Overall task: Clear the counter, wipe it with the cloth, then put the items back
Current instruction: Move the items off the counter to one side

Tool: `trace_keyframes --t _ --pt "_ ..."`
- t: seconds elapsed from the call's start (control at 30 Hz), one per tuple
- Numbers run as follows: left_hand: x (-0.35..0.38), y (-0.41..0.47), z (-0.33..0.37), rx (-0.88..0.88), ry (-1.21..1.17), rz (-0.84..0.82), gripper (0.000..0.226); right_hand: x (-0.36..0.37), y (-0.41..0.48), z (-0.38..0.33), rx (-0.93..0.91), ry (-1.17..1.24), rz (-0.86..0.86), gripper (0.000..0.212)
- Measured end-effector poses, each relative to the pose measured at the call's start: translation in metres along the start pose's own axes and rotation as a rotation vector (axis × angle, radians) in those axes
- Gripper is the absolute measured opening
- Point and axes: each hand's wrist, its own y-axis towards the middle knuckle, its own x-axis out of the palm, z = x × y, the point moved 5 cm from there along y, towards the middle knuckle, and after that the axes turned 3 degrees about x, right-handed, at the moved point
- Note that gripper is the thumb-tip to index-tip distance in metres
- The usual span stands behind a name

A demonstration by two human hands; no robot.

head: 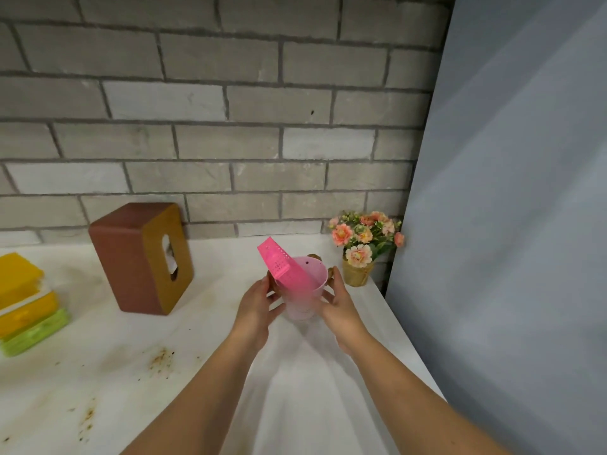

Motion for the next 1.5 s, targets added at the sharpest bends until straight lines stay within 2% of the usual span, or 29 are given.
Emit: trace_keyframes --t 0.33,0.47,0.53,0.73,0.9,1.03,1.13,1.23,1.33,1.5 --pt "0.024 0.059 -0.015 -0.044 -0.055 -0.061 0.034 -0.010 0.057 0.010 0.023 -0.006 0.007 0.100" --pt "0.035 0.078 -0.021 -0.052 -0.063 -0.072 0.033 -0.017 0.073 0.013 -0.027 0.018 0.009 0.075" --pt "0.039 0.086 -0.024 -0.052 -0.069 -0.066 0.032 -0.019 0.080 0.015 -0.040 0.020 -0.001 0.071" --pt "0.051 0.103 -0.026 -0.036 -0.103 -0.062 0.030 -0.022 0.093 0.025 -0.025 0.017 0.044 0.077" --pt "0.060 0.105 -0.027 -0.012 -0.071 -0.077 0.035 -0.017 0.096 0.027 -0.025 -0.124 0.062 0.084" --pt "0.059 0.104 -0.028 -0.018 -0.038 -0.077 0.039 -0.017 0.097 0.033 0.032 -0.193 0.093 0.087" --pt "0.050 0.103 -0.028 -0.030 0.018 -0.039 0.047 -0.019 0.096 0.037 0.123 -0.208 0.135 0.074" --pt "0.037 0.098 -0.026 -0.029 0.066 0.031 0.051 -0.015 0.093 0.042 0.227 -0.214 0.146 0.075" --pt "0.022 0.090 -0.017 0.008 0.093 0.090 0.048 -0.001 0.084 0.042 0.326 -0.198 0.080 0.066" --pt "-0.004 0.070 0.011 0.170 0.188 0.171 0.033 0.032 0.066 0.026 0.372 -0.220 -0.027 0.062"
